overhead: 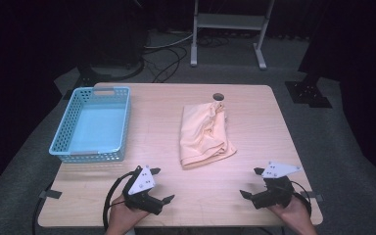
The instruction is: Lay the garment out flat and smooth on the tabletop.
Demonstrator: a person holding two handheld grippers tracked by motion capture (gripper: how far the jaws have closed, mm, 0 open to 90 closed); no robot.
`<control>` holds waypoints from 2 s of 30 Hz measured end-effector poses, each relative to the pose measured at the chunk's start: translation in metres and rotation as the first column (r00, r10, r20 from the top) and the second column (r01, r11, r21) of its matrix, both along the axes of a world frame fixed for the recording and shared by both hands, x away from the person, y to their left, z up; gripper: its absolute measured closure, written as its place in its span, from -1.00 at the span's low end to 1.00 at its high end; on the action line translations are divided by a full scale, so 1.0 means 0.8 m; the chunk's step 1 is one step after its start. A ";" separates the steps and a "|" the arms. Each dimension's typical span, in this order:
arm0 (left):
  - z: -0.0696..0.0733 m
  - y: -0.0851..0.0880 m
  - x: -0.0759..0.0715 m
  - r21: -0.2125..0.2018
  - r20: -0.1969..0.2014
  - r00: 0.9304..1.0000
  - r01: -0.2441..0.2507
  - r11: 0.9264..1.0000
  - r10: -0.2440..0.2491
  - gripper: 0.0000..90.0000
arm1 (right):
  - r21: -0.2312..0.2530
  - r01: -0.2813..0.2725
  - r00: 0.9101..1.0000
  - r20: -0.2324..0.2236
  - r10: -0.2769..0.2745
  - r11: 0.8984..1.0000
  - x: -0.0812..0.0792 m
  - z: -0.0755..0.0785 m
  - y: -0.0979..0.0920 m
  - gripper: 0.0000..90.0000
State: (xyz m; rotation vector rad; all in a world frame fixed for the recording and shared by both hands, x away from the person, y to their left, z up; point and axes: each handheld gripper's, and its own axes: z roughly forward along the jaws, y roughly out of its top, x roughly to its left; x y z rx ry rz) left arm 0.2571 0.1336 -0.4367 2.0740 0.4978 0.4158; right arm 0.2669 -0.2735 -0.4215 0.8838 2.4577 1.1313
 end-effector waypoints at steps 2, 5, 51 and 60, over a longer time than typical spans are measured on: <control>0.000 0.000 0.000 -0.004 0.000 1.000 0.000 1.000 0.000 -0.85 | -0.003 -0.015 1.000 -0.008 0.015 1.000 0.010 0.004 0.005 -0.85; 0.000 0.001 0.000 -0.002 -0.003 1.000 0.000 1.000 0.000 -0.85 | -0.018 -0.031 0.999 -0.018 0.031 0.999 0.025 0.008 0.014 -0.85; 0.000 0.001 0.001 -0.013 -0.015 1.000 0.004 1.000 -0.004 -0.85 | -0.139 -0.065 0.985 -0.170 0.041 0.988 0.171 -0.008 0.100 -0.71; -0.001 -0.002 0.000 0.008 -0.017 1.000 0.010 1.000 -0.010 -0.85 | -0.155 -0.092 0.986 -0.151 0.069 0.984 0.133 -0.009 0.089 -0.71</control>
